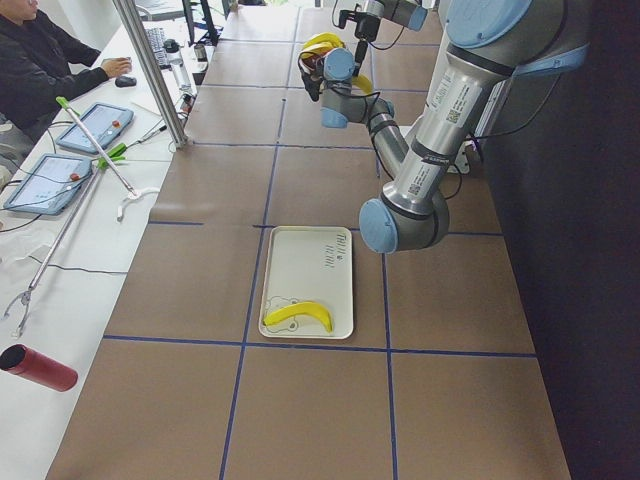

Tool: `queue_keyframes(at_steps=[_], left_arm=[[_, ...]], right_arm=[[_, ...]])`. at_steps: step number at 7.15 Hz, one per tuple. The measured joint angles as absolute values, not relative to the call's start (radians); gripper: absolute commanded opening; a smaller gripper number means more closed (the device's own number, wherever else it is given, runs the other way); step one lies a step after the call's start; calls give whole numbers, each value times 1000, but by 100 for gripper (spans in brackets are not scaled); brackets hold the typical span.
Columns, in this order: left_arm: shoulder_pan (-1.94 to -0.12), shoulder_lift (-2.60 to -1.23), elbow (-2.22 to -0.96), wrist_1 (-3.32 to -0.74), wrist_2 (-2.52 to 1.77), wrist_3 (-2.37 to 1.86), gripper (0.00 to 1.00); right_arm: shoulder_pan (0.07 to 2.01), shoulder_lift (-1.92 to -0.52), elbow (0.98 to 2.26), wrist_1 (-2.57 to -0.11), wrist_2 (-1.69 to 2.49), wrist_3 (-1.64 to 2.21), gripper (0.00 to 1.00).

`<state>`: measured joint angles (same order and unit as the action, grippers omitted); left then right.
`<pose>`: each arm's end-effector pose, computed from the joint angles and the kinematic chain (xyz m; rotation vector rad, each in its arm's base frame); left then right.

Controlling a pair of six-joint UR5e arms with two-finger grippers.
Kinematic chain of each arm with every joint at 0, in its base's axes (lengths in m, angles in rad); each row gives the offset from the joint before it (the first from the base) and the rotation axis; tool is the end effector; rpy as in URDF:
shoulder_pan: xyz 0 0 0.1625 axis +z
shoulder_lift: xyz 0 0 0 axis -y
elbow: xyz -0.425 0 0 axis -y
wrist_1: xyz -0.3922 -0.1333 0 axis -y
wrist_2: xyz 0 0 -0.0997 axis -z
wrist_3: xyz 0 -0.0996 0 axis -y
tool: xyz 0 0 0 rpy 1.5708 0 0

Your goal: Transfer all bananas from basket to plate

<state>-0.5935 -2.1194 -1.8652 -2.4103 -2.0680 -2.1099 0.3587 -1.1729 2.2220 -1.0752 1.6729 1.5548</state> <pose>0.4149 -0.3834 0.1235 -0.3286 1.6553 -0.4369 -0.3892 -0.2774 0.1172 0.2083 -1.5339 0.1927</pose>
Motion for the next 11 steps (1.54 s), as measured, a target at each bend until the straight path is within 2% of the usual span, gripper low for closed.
queue_keyframes(at_steps=[5, 7, 9, 11], left_arm=[[-682, -2097, -1840, -2355, -2068, -2017, 0], [-741, -2046, -1829, -2133, -2067, -1765, 0], [-806, -1942, -1831, -1994, -2064, -1587, 0], [-872, -1730, -1829, -1980, -2064, -1387, 0]], right_arm=[[366, -1209, 2255, -1079, 1682, 1553, 100], [381, -1258, 2282, -1088, 1688, 1548, 100], [409, -1323, 2293, -1102, 1694, 1527, 100], [431, -1350, 2294, -1160, 1693, 1493, 100]])
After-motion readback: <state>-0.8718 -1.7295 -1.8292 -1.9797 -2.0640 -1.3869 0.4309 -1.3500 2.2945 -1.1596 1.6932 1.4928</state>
